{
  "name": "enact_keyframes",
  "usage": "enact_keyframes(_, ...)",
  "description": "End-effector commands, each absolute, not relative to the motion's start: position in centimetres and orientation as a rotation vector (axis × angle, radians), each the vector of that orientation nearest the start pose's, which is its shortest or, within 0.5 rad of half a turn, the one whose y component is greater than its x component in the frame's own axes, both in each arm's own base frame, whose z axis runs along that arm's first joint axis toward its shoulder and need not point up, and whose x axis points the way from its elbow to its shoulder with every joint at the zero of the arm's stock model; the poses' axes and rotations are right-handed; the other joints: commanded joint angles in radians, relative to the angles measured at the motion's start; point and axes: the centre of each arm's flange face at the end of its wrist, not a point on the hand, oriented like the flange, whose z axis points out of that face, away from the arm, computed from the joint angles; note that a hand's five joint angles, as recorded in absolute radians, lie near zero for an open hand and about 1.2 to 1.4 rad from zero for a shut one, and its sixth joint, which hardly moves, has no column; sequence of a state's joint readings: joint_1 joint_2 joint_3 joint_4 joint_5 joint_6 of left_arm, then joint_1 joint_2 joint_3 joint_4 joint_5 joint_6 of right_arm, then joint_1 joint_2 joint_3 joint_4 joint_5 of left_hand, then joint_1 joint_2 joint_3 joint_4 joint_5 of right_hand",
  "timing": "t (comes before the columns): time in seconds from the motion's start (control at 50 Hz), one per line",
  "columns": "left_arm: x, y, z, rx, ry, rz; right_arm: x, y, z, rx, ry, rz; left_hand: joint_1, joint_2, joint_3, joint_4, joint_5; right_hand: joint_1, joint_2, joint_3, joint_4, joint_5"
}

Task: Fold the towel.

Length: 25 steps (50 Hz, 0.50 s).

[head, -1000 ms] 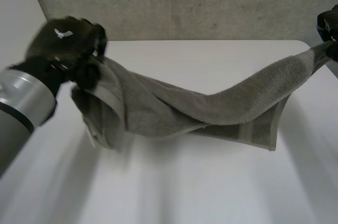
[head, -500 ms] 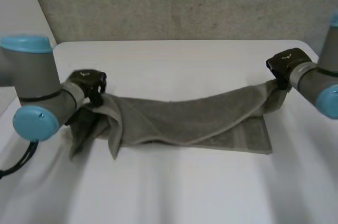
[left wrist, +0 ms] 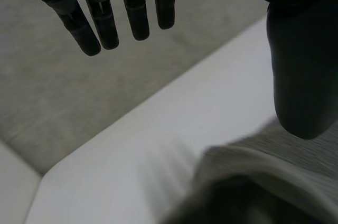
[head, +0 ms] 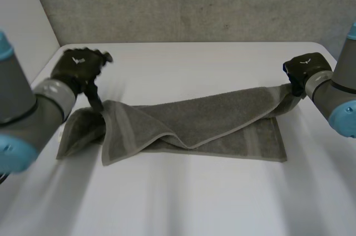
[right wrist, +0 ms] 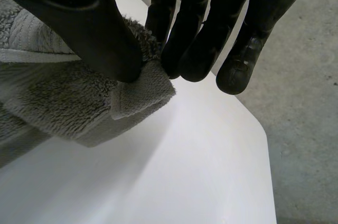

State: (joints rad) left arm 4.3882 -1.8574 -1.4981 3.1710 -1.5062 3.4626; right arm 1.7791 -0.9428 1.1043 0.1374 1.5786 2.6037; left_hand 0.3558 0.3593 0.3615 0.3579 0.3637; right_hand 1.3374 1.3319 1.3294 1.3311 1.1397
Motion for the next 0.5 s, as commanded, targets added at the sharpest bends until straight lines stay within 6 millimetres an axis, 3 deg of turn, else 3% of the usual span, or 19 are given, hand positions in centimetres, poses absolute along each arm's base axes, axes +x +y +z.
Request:
enact_keyframes(0.02, -23.8, -23.7, 21.9, 1.219, 2.208, -1.925, 21.4, -37.0, 20.6, -1.014, 2.497, -1.933, -0.004, -0.008, -0.01, -0.006, -0.187, 0.059, 0.064, 0.067, 0.065, 0.082)
enact_keyframes(0.12, -23.3, -21.1, 19.9, 1.329, 2.208, -1.808, 21.4, -36.5, 20.0, -1.025, 2.501, -1.906, 0.075, 0.071, 0.069, 0.073, -0.108, 0.059, 0.064, 0.067, 0.065, 0.082)
enact_keyframes(0.22, -23.3, -20.6, 18.2, 1.362, 2.265, -1.731, 21.5, -36.4, 19.6, -1.03, 2.5, -1.901, 0.084, 0.08, 0.078, 0.082, -0.099, 0.059, 0.064, 0.067, 0.065, 0.082)
enact_keyframes(0.38, -23.8, -22.2, 15.3, 1.375, 2.322, -1.65, 21.5, -36.2, 19.2, -1.037, 2.506, -1.883, 0.081, 0.077, 0.075, 0.079, -0.102, 0.059, 0.064, 0.067, 0.065, 0.082)
enact_keyframes(0.5, -23.8, -24.7, 13.9, 1.293, 2.306, -1.629, 21.5, -36.2, 19.0, -1.039, 2.501, -1.892, 0.081, 0.077, 0.075, 0.079, -0.102, 0.059, 0.064, 0.067, 0.065, 0.082)
